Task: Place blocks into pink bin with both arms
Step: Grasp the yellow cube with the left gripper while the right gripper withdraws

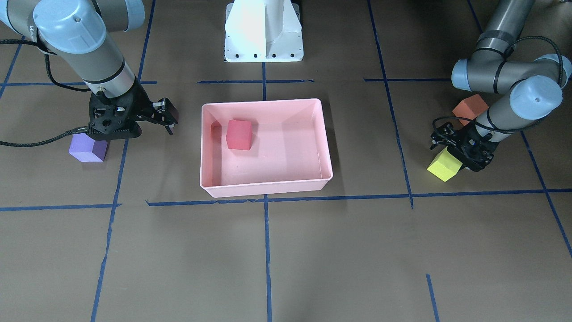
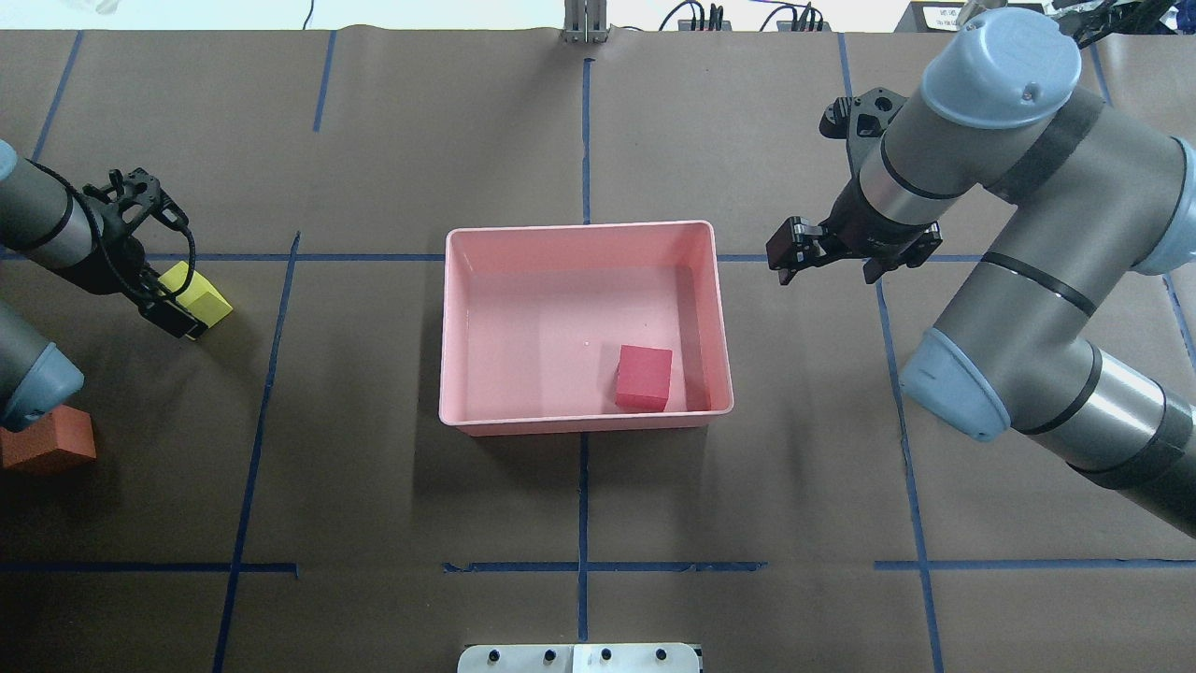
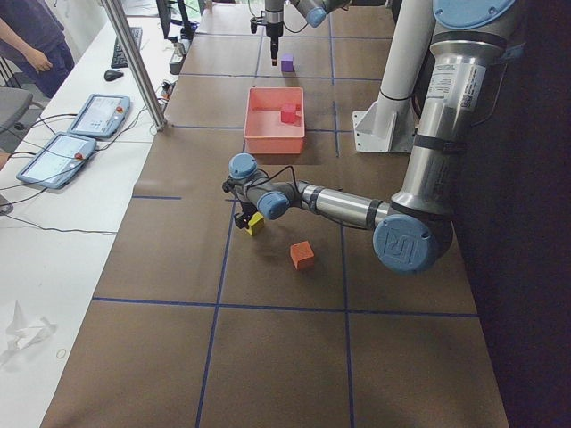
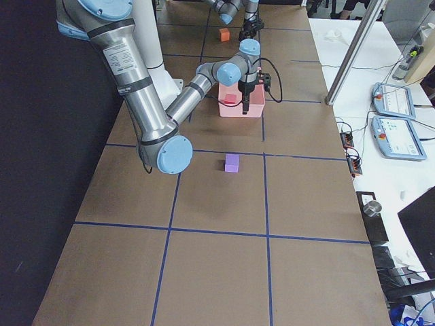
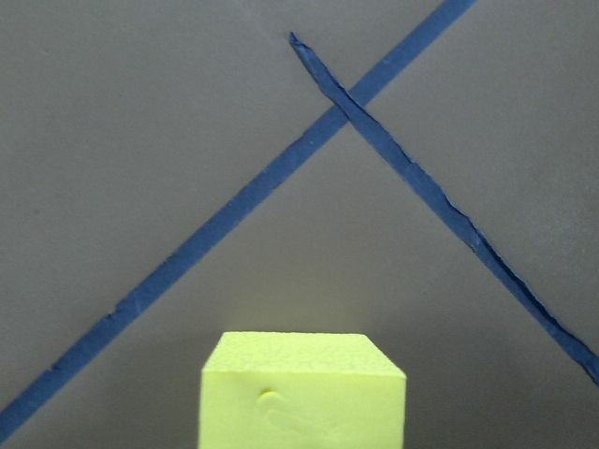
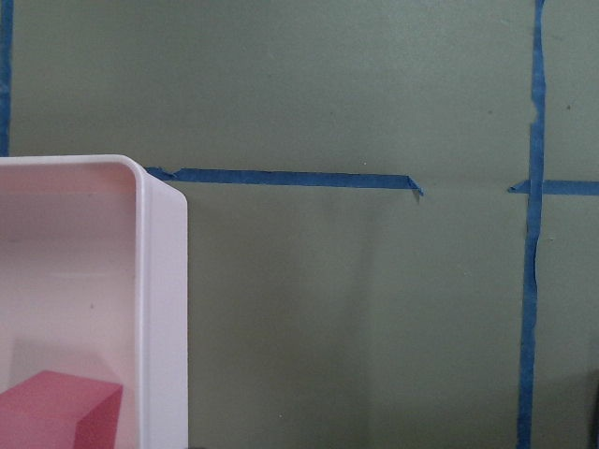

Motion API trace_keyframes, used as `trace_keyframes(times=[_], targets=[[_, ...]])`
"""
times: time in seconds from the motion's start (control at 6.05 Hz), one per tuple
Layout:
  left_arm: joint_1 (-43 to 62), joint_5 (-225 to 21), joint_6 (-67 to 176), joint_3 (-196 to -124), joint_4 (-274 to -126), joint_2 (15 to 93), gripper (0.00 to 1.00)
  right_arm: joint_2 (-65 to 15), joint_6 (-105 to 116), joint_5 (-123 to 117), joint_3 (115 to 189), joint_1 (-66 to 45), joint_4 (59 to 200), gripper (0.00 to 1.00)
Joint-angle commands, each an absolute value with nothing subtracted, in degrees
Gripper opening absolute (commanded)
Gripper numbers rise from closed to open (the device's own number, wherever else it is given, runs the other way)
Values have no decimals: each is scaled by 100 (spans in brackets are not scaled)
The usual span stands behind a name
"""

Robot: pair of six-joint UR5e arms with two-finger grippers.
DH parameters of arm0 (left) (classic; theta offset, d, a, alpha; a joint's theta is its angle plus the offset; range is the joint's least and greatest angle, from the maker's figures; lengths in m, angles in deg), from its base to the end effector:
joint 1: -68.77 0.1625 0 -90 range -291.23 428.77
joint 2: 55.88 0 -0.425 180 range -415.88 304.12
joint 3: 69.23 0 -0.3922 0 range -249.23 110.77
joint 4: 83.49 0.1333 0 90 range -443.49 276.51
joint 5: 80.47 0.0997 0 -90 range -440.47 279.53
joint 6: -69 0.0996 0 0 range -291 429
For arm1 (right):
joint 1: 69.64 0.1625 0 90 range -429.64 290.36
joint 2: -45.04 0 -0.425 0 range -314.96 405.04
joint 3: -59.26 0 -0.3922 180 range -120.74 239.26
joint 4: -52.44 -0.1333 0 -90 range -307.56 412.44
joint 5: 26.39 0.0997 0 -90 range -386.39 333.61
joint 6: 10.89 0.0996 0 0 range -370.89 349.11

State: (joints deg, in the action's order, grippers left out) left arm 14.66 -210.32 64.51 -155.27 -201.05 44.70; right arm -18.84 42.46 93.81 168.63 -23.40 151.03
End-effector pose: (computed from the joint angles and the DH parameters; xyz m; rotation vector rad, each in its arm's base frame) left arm 0.2914 -0.5212 0.5423 0.3107 0.8485 0.7184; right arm -0.3504 -0.4862 0.2734 0.0350 -0.8070 -0.0115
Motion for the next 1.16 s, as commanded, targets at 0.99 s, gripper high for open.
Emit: trace_keyframes(times=[0.99], targets=[[1480, -20994, 3522, -16676, -19481, 5288, 55, -3025, 1476, 9895, 16877, -1130, 15070, 100]])
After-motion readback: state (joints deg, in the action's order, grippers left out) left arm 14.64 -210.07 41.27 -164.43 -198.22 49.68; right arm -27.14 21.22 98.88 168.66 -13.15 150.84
